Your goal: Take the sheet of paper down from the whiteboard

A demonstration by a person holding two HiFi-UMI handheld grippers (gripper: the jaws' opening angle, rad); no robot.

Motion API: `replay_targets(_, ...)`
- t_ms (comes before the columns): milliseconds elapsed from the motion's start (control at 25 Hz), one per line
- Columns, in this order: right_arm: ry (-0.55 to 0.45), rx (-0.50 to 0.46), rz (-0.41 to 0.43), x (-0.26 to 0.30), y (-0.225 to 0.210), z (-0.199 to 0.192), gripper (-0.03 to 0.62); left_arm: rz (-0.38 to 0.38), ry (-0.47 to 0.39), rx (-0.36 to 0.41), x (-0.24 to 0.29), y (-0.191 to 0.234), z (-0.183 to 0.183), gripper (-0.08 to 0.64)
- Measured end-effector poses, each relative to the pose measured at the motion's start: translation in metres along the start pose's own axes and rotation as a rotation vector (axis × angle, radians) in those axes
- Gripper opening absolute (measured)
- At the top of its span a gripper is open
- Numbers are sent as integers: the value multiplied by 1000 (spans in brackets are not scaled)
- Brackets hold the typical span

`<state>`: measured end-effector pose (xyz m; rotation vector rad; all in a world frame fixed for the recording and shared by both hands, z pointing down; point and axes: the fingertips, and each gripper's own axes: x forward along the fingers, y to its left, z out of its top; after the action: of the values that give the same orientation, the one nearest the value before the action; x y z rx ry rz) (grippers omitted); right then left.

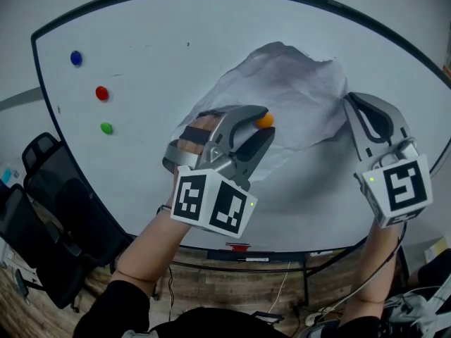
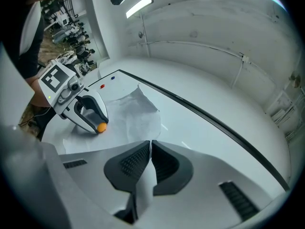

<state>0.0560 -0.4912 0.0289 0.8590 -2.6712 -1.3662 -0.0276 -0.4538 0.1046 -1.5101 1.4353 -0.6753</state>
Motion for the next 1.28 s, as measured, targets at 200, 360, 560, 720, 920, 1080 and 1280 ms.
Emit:
replay_targets(200, 0, -9, -13, 2, -1, -1, 25, -2, -18, -9, 0, -1, 1, 132)
replay_targets(360, 3, -5, -19, 2, -2, -5, 21, -7, -24, -12, 0, -2, 0, 130)
replay_targets(560, 15, -3, -25, 5, -4, -9, 18, 2, -29, -19, 0, 2, -1, 129)
replay_targets(720, -5, 4, -35, 4, -6, -5, 18, 5, -31, -30, -1, 6, -1, 128)
replay_targets(920, -25, 3, -59, 1, -9, -1, 17, 19, -84, -38, -11, 9, 11, 127)
replay_targets(1080, -54, 19, -73, -4, -10, 7, 17, 28, -118, -25, -19, 14, 24, 127)
replay_targets(1280, -35, 0, -85, -5, -11, 4, 17, 31, -149, -29, -28, 17, 30, 127)
